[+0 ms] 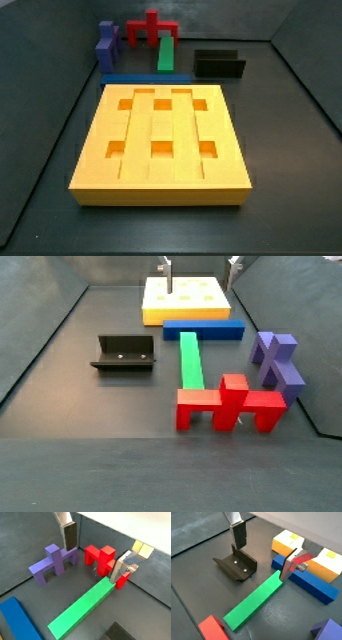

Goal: Pick up the green object. Move up. Move to above the board. Insert the green object.
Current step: Pick up the green object.

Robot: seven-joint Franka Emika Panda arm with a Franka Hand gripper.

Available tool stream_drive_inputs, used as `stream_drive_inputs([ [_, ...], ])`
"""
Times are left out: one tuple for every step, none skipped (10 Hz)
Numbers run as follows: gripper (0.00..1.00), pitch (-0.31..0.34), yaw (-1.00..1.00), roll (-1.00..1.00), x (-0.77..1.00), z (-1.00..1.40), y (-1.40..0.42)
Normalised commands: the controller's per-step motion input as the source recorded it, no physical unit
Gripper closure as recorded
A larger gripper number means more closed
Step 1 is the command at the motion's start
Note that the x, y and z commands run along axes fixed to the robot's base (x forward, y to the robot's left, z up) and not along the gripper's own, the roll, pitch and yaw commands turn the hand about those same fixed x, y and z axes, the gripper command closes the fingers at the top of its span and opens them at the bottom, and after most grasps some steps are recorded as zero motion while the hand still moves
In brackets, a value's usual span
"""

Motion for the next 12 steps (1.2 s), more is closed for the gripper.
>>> stream_drive_inputs([
  [0.0, 0.0, 0.0, 0.0, 0.0, -0.02, 0.0],
  [0.0, 0.0, -0.05, 0.0, 0.05, -0.15, -0.01],
  [0.0, -0.189, 0.0, -0.15, 0.0, -0.56, -0.1],
  [0.0, -0.083, -0.01, -0.12, 0.19, -0.88, 0.0],
  [0.0, -0.071, 0.0, -0.05, 0.08, -1.0, 0.0],
  [0.0, -0.069, 0.0, -0.02, 0.09, -1.0, 0.0],
  [0.0, -0.046, 0.0, 0.0, 0.0, -1.0, 0.0],
  [0.0, -0.076, 0.0, 0.0, -0.11, -1.0, 0.0],
  [0.0, -0.094, 0.0, 0.0, -0.13, -1.0, 0.0],
  [0.0, -0.127, 0.0, 0.0, -0.15, -1.0, 0.0],
  [0.0, -0.177, 0.0, -0.04, -0.22, -0.87, 0.06],
  [0.0, -0.124, 0.0, -0.07, -0.12, -0.77, 0.05],
])
